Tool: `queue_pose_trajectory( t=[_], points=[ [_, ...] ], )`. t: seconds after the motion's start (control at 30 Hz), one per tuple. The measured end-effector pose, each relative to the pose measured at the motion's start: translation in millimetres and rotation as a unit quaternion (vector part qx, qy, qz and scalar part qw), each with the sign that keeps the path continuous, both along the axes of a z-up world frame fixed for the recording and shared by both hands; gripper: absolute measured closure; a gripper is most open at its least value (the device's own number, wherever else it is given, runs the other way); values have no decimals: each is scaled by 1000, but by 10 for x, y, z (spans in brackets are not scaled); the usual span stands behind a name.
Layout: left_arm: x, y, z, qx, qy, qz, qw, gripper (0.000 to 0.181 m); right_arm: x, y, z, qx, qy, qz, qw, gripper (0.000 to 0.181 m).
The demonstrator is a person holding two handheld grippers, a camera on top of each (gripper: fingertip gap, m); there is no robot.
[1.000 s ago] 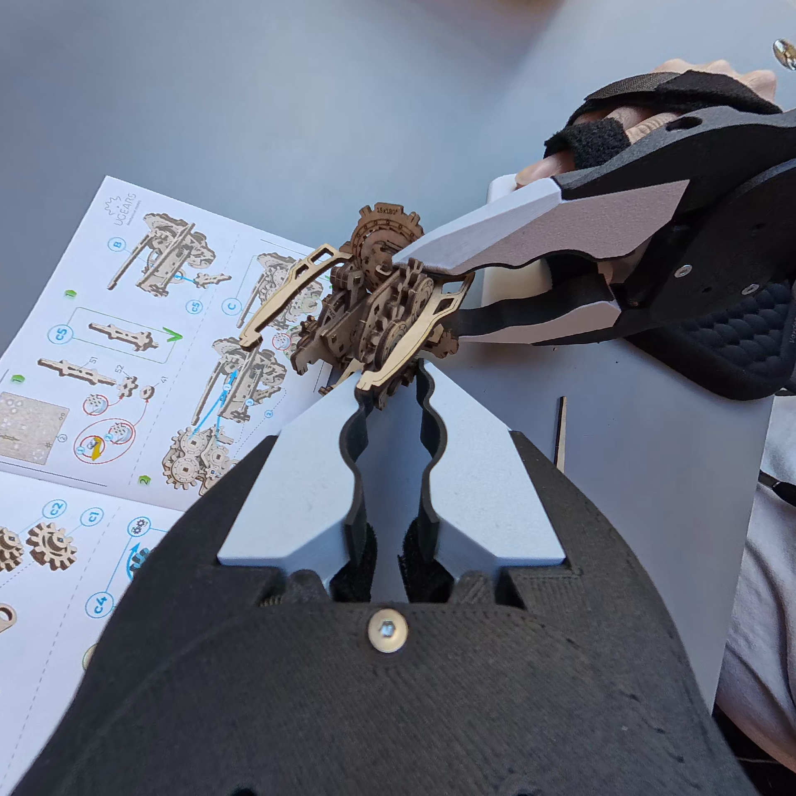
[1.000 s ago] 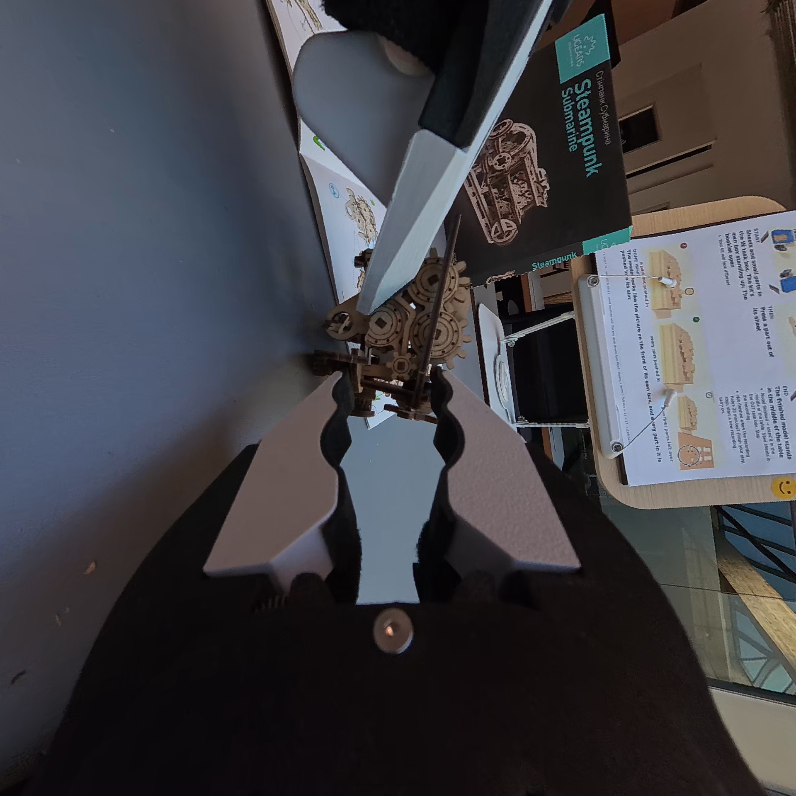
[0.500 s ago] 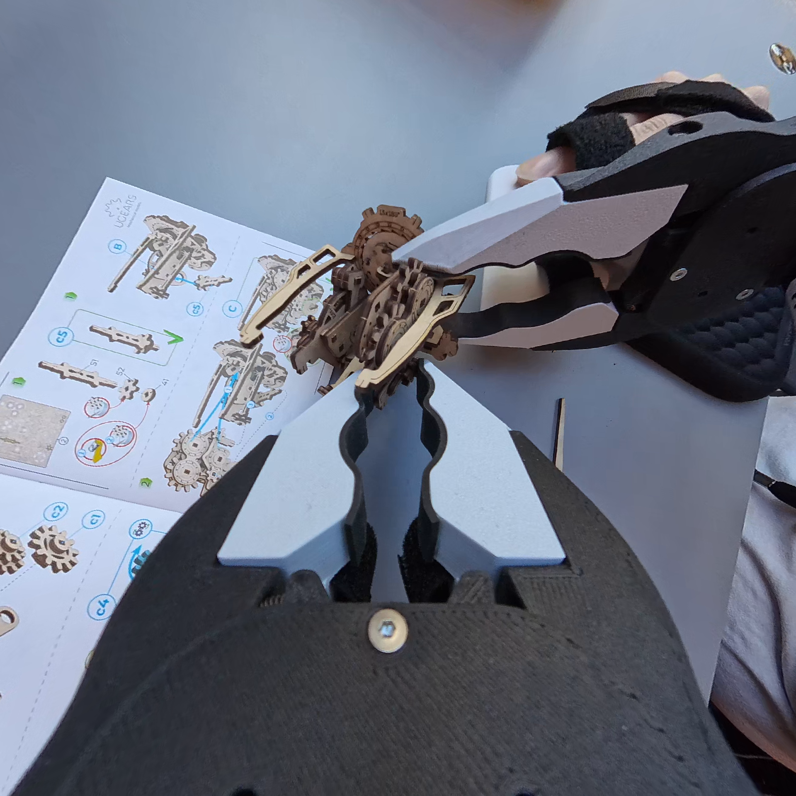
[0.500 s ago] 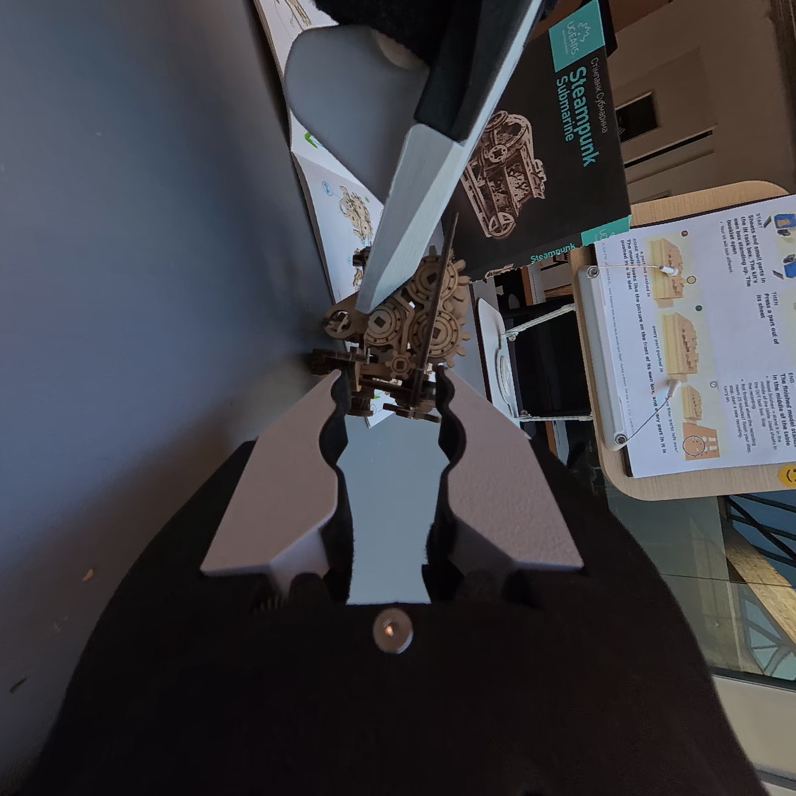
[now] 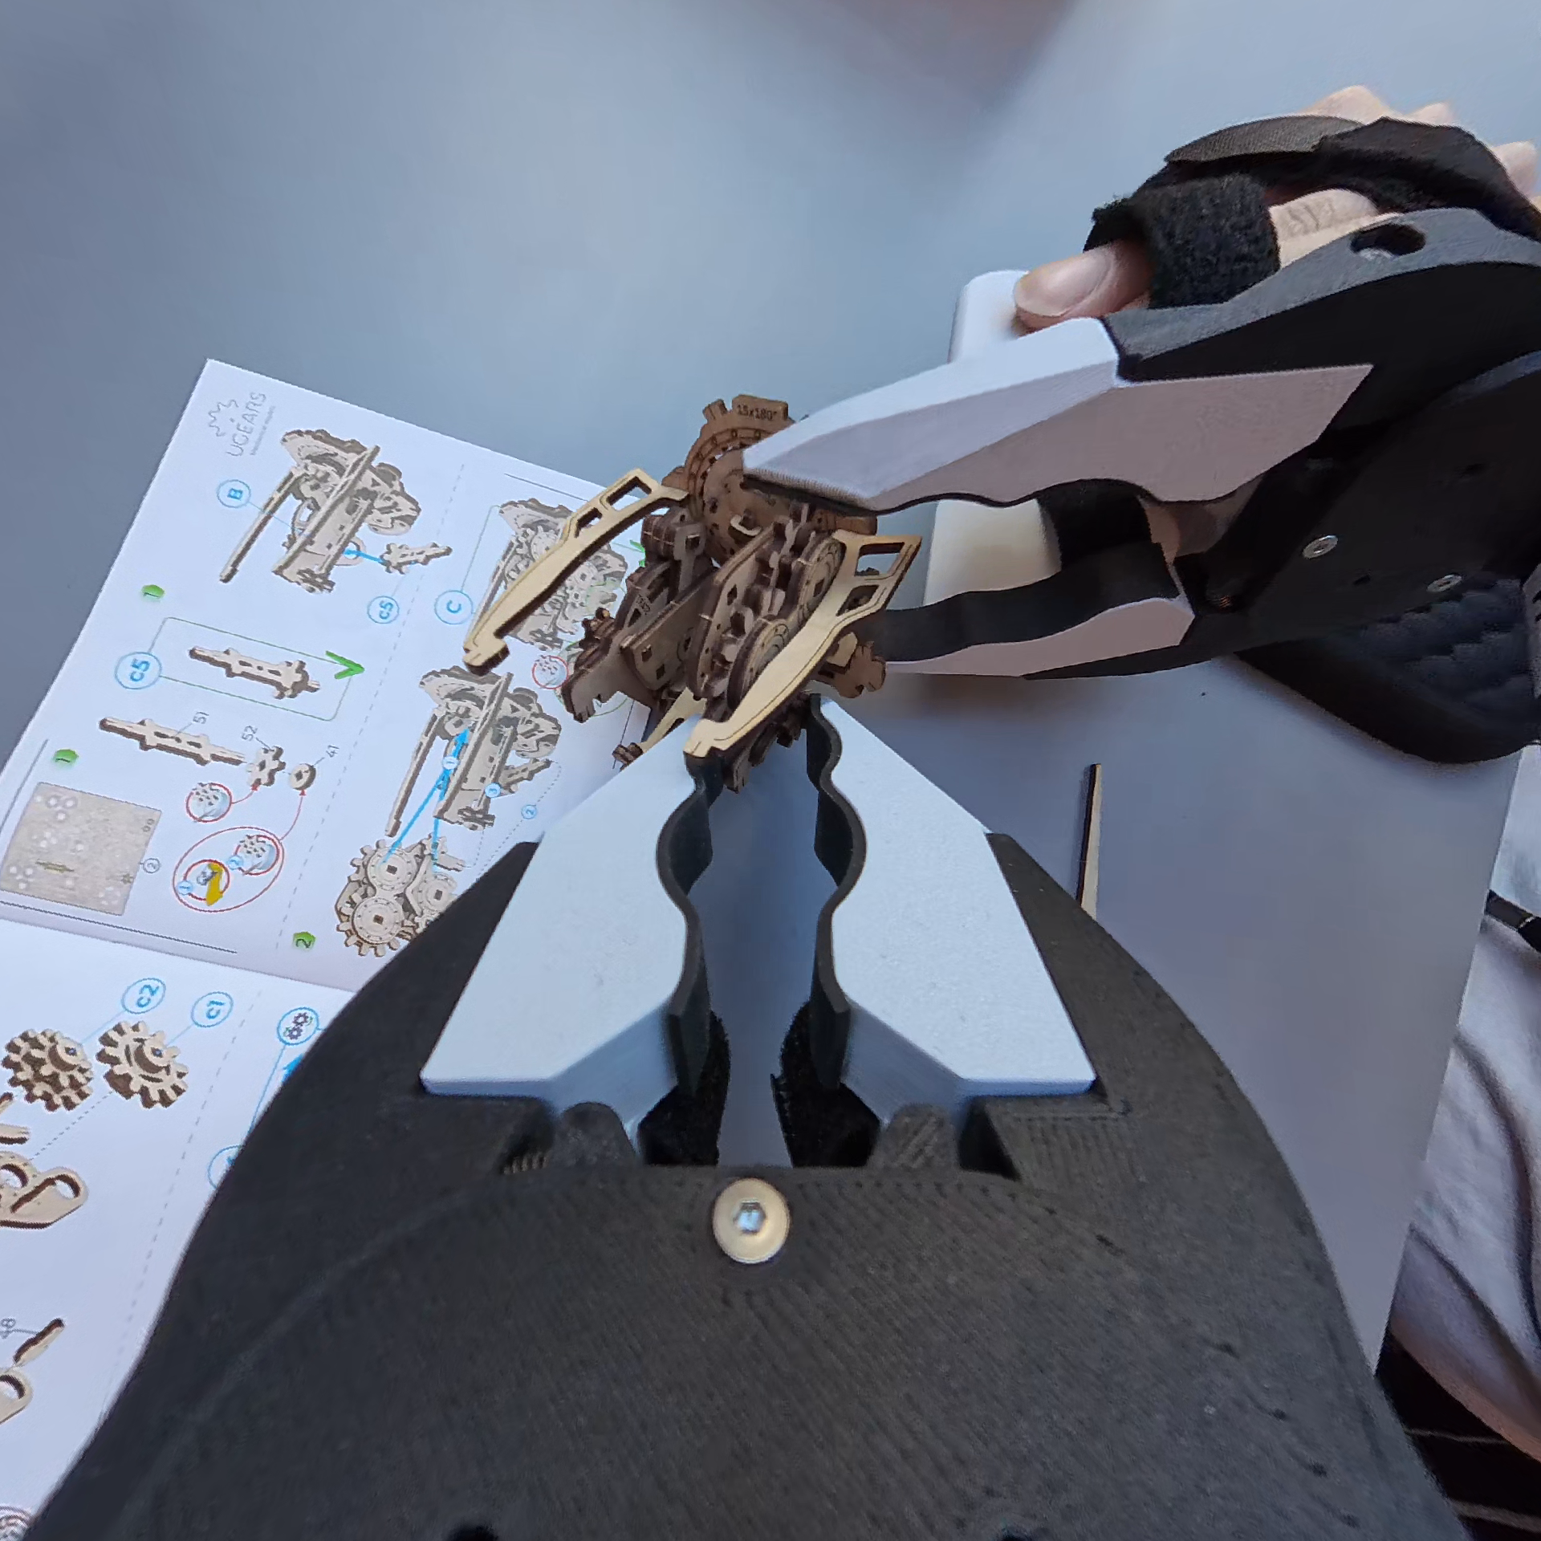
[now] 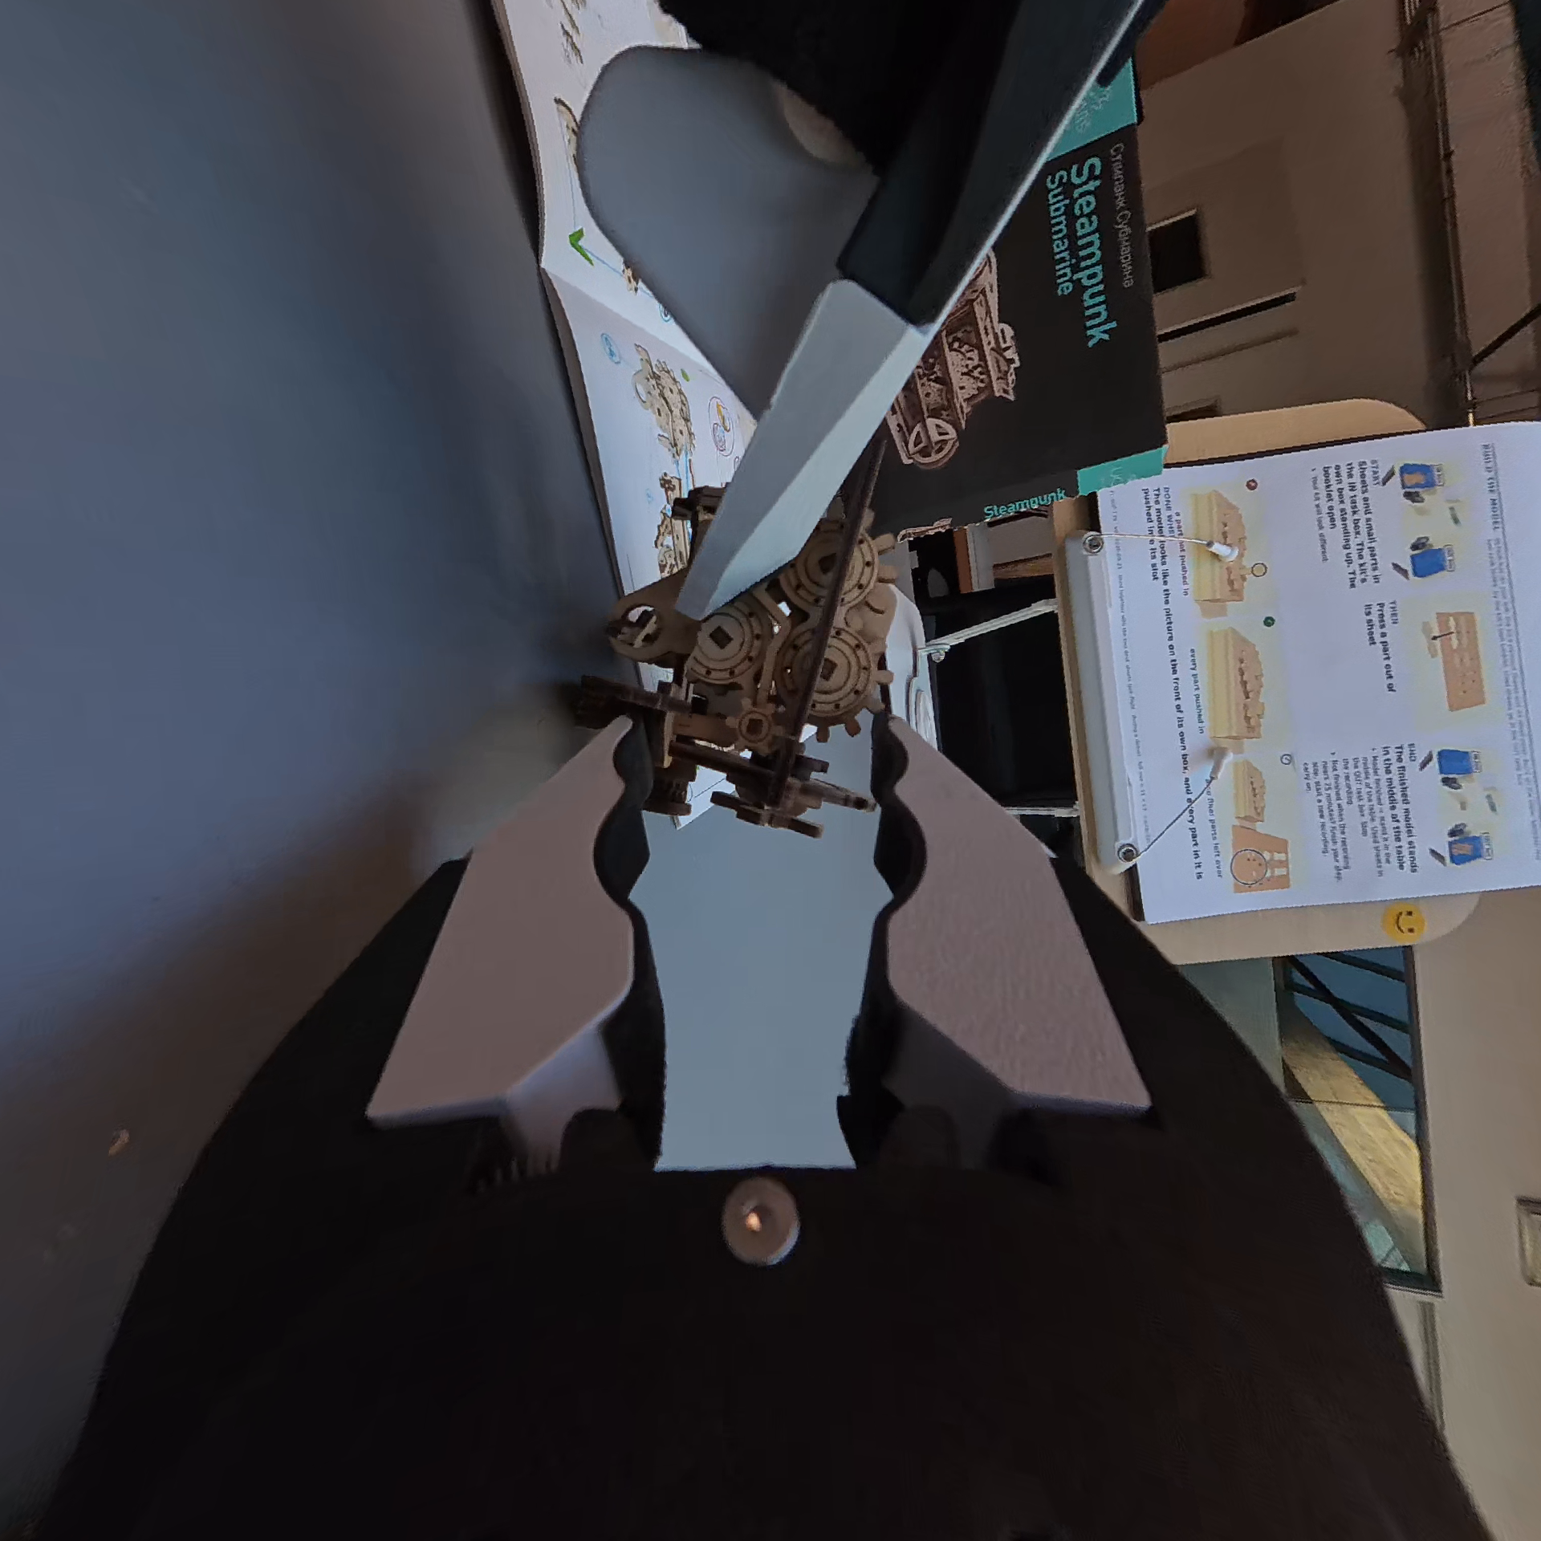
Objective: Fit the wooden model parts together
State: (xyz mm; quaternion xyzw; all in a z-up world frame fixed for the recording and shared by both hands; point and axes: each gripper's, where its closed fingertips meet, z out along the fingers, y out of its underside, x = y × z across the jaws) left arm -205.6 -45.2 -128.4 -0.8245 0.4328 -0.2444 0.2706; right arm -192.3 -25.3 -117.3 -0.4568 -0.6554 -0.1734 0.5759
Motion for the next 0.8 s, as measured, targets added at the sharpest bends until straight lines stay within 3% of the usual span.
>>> queue_pose_trajectory(
  t=[0.8],
  points=[
    [-8,-12,-4,-2,-3,-1,1000,164,-6,-10,-30,-27,3,0,1000,137]
  ],
)
